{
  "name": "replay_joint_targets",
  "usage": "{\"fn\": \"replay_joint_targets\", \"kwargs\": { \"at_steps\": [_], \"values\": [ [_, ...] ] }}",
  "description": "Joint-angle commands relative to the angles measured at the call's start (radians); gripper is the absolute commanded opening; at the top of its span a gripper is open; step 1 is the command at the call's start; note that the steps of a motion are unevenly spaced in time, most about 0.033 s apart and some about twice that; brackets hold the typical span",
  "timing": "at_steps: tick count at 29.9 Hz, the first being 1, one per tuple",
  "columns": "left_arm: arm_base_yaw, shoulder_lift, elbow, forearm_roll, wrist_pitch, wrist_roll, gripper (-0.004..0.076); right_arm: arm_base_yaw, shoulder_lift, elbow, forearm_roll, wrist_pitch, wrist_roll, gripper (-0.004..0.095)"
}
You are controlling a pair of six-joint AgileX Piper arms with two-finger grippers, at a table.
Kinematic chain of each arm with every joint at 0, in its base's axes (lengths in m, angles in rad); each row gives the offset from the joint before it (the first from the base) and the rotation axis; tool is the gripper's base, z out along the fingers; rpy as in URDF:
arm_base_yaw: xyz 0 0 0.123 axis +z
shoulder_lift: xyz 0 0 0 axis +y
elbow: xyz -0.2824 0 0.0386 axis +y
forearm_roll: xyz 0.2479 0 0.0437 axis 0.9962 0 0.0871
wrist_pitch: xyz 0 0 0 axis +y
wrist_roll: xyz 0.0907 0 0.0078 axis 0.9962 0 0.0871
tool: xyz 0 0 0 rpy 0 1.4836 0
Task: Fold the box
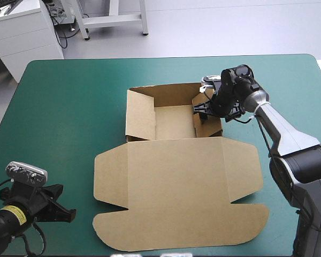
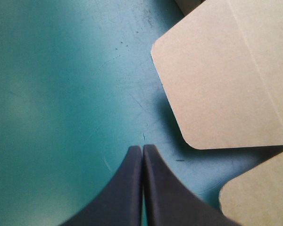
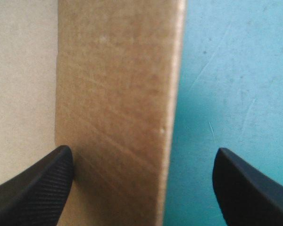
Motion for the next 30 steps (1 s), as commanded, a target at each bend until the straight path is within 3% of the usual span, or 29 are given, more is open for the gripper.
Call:
{"fn": "replay_joint_targets", "kwargs": {
  "at_steps": [1,4,9,18,30],
  "values": [
    [-0.003,-0.004,-0.006,0.002,-0.068,0.001,-0.0020,-0.007,-0.057,-0.022,0.023,-0.008,-0.003,0.0664],
    [-0.003,-0.007,0.003,0.002,-0.070,0.001,-0.0020,-0.007,-0.057,-0.022,0.028,0.002,-0.004,0.0476],
    [-0.003,-0.007,0.003,0.002,-0.080,0.001,-0.0020,-0.007,-0.057,-0.024,0.029,0.024,-0.038,-0.0021],
    [-0.003,-0.007,0.003,0.003,-0.114,0.001,-0.0021,-0.074,-0.062,-0.184,0.029,0.085,-0.100,-0.0023],
    [-0.003,-0.007,0.003,-0.001,-0.121,0.001,-0.0023,-0.467,-0.143,-0.266,0.037,0.085,-0.145,-0.0023]
  ]
}}
